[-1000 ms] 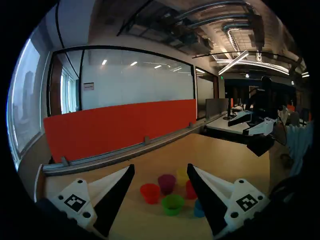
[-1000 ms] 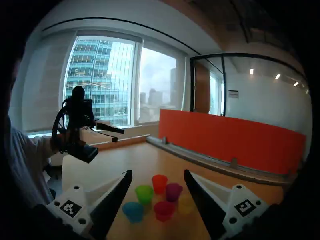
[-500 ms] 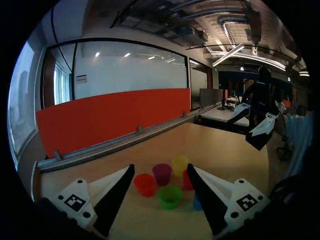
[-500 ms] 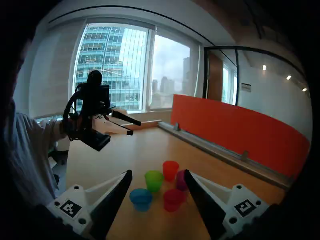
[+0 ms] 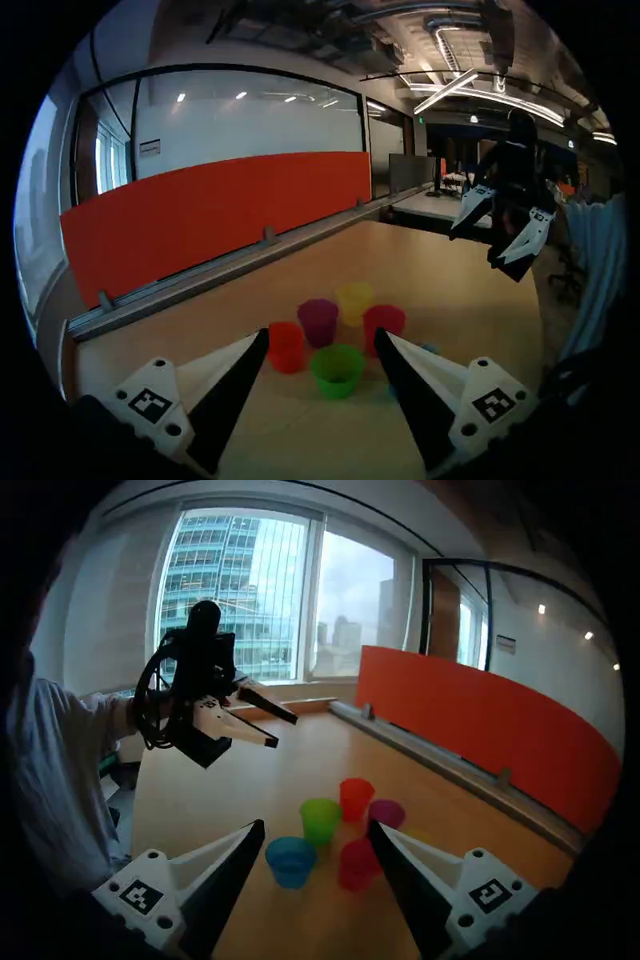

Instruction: Pour water

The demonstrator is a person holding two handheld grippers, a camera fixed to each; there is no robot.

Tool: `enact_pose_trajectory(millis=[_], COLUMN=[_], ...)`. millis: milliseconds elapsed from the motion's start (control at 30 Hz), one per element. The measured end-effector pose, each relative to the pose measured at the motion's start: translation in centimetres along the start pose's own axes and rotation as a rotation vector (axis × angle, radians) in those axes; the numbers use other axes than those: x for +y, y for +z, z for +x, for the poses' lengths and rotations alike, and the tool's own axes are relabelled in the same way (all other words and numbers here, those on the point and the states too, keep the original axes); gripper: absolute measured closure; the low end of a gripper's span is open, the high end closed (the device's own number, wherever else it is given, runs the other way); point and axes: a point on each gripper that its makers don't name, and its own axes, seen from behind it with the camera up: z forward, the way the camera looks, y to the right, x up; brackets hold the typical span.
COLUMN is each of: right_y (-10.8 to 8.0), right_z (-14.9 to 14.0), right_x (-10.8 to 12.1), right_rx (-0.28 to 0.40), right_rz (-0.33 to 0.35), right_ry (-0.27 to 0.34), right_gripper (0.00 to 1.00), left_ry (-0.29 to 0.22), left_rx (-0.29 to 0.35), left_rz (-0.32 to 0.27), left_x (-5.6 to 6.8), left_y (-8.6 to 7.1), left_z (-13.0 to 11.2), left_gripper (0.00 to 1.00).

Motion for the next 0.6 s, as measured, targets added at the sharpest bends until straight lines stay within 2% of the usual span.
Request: enact_pose_trajectory(millis=[300, 600], right_y=[1.7, 3.2], right_z=[-2.4, -4.8], right_x=[-0.8, -1.2], right_rx=[-0.048, -0.088], right_rz=[0.018, 0.031], right_ry=[-0.012, -0.035], right_gripper=[0.0, 0.0], left_ry=[-0.01, 0.009], left_rx=[-0.066, -0.129], left_rz=[-0.036, -0.064], left_x=[0.7, 1.5], left_y=[1.6, 2.4], left_z=[-3.4, -6.0], left_gripper=[0.02, 0.02])
